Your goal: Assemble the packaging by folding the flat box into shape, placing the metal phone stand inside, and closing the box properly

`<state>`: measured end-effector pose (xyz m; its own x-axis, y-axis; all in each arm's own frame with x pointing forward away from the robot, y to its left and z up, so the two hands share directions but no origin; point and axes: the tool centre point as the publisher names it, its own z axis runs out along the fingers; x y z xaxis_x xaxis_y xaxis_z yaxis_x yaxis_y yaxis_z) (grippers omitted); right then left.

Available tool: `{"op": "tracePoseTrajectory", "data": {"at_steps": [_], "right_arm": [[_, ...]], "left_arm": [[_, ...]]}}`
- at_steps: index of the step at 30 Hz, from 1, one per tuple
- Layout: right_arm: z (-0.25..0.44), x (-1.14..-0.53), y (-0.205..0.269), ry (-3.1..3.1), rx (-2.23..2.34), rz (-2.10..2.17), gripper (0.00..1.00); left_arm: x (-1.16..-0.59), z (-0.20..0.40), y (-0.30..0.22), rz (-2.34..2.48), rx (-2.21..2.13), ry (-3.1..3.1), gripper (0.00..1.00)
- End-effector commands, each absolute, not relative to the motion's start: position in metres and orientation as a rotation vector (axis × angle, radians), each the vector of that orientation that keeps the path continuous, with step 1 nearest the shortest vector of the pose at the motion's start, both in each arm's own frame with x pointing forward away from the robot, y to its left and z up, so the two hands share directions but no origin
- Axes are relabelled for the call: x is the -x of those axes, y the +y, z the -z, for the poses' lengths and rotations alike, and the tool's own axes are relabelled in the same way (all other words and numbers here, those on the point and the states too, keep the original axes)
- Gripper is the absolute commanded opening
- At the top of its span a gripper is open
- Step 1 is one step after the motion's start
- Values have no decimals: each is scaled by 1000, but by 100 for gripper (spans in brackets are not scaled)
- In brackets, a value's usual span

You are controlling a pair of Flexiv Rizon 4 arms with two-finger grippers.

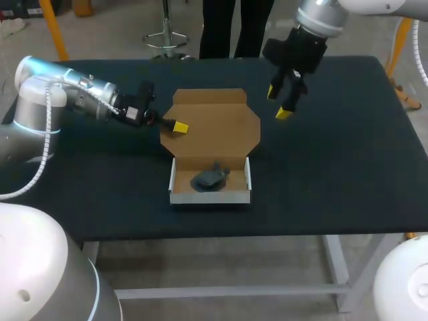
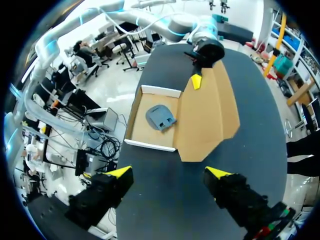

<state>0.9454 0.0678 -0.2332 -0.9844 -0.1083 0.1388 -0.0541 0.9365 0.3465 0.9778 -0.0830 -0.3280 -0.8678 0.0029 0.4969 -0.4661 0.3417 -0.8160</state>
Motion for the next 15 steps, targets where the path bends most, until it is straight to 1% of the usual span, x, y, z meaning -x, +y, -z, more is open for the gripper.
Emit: {"op": "tracePoseTrajectory", "data": {"at_steps": [1,15], "right_arm": [[232,-947,69,-2930,-125,510,100],[232,-946,72,-2926,-129,504,100]], "left_arm": [[-975,329,-82,-1554,-374,-2209,0],[-967,324,-81,-1589,-259,-2247,0]]}}
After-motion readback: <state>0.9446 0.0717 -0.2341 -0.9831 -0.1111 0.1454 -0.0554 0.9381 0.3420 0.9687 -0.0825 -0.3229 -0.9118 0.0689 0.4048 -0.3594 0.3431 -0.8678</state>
